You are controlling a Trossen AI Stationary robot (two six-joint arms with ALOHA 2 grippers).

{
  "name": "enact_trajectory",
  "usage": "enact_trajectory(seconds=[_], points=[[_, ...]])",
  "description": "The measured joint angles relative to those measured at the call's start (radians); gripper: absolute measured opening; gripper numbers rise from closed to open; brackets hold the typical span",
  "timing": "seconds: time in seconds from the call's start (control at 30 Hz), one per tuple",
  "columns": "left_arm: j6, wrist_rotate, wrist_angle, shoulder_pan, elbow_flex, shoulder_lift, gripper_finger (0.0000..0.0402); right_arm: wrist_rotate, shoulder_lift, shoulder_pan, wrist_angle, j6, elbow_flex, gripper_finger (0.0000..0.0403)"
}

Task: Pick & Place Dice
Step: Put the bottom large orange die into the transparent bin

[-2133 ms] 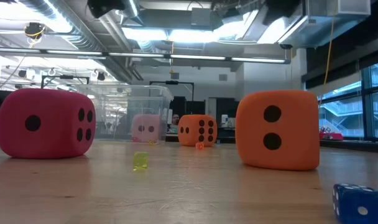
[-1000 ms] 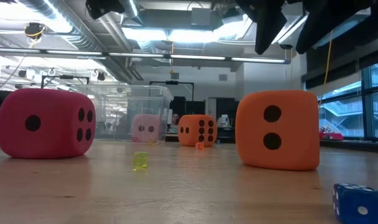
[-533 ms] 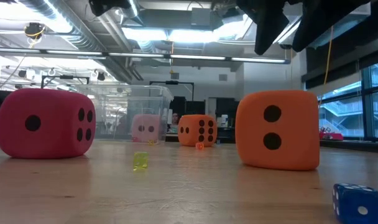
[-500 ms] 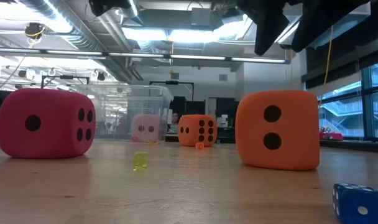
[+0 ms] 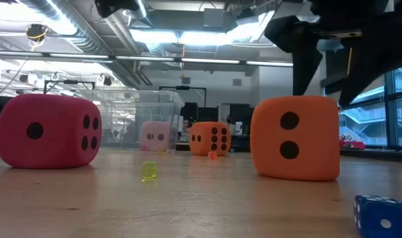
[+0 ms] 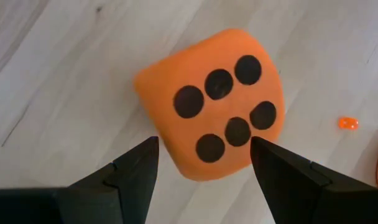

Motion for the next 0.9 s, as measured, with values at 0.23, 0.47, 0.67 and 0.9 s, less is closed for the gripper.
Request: enact_trajectory(seconds=[0.23,0.47,0.67,0.9], points=[[0.000,0.000,-0.001,0.000,0.000,0.000,0.0168,-0.002,0.017,-0.006,0.066,-0.146,0.000,0.0254],[0.001,0.000,-0.010,0.000,0.000,0.000,0.0168,0.001,0.069,-0.005,0.104,-0.207,0.002,0.0254],[0.008,-0.001,-0.017,0.000,0.000,0.000,0.0168,0.020,0.108,-0.024,0.237,-0.210,-0.017,0.0254],[0.008,0.000,-0.030,0.000,0.000,0.000,0.0168,0.003,0.110,-0.044,0.432,-0.192,-0.102,0.0229]])
